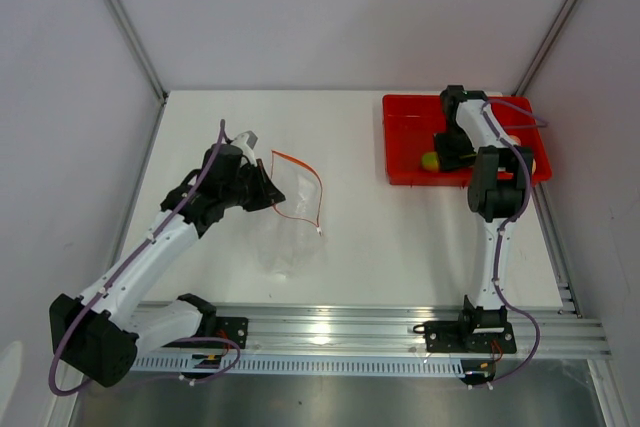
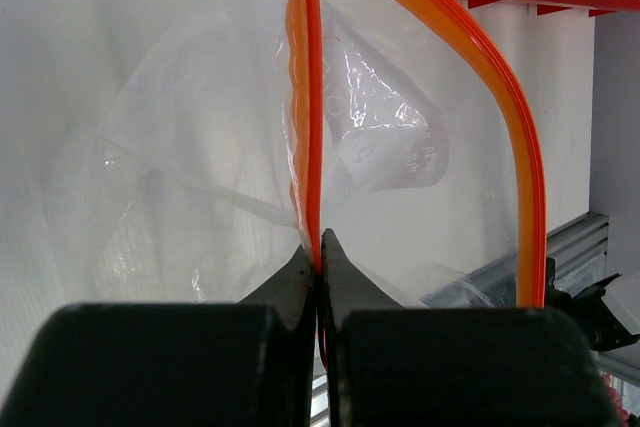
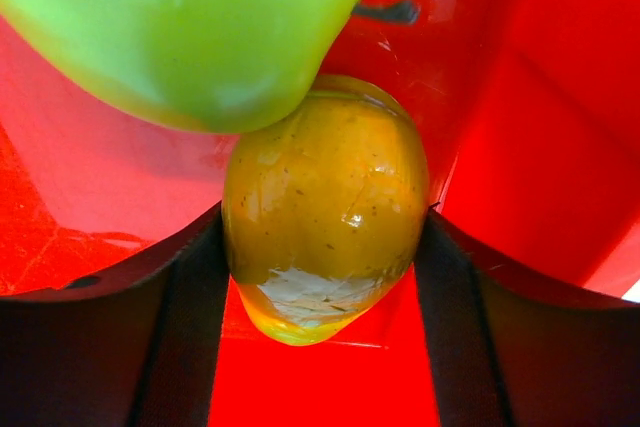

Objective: Place the food in the zip-top bag and seal the zipper
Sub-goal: Pick up the fake fruit from the bin.

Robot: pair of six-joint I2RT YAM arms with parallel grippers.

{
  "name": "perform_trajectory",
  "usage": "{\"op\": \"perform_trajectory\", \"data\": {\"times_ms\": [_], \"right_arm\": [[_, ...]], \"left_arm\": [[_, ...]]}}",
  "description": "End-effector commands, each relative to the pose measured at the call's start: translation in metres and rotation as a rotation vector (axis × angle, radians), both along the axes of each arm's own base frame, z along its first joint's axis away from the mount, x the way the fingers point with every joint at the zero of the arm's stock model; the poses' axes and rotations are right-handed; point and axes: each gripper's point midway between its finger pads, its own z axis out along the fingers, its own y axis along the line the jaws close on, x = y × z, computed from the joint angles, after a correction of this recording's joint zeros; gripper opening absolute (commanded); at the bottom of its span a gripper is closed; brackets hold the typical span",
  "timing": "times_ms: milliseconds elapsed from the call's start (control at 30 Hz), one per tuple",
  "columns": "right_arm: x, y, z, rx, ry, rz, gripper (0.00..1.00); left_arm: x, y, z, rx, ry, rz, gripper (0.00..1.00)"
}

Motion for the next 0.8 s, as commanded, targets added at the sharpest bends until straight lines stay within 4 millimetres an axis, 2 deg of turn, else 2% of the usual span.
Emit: {"op": "perform_trajectory", "data": {"times_ms": [0,33,100,133,200,333,533,633,767], "right_arm": [[0.001,0.000,-0.001,-0.012,-0.003,-0.015,0.59],[0.002,0.001,0.000,-0.012,-0.009,-0.014,0.49],[0.005,0.003,0.004,-0.007,-0.028,-0.013,0.39],[0.007,0.004,0.010,-0.009,-0.044,-0.012,0.30],[0.013,0.007,0.017,-0.014,-0.077,-0.007,0.24],[0.027,0.014,0.044,-0.015,-0.150,0.015,0.19],[0.056,0.037,0.112,-0.025,-0.335,0.099,0.06],[0.060,0.052,0.139,-0.030,-0.399,0.172,0.00],[0.056,0.073,0.169,-0.077,-0.464,0.326,0.00]], "left_arm": [[0.003,-0.006,0.004,-0.022,-0.011,-0.011,0.01],[0.003,-0.006,0.003,-0.020,-0.004,-0.010,0.01],[0.003,-0.006,0.005,-0.022,-0.008,-0.010,0.01],[0.004,-0.006,0.005,-0.023,-0.011,-0.010,0.01],[0.003,-0.006,0.003,-0.021,-0.006,-0.010,0.01],[0.004,-0.005,0.006,-0.018,-0.009,-0.005,0.01],[0.004,-0.004,0.007,-0.015,-0.009,-0.001,0.01],[0.003,-0.006,0.005,-0.013,0.003,-0.010,0.01],[0.003,-0.006,0.005,-0.011,0.007,-0.017,0.01]]}}
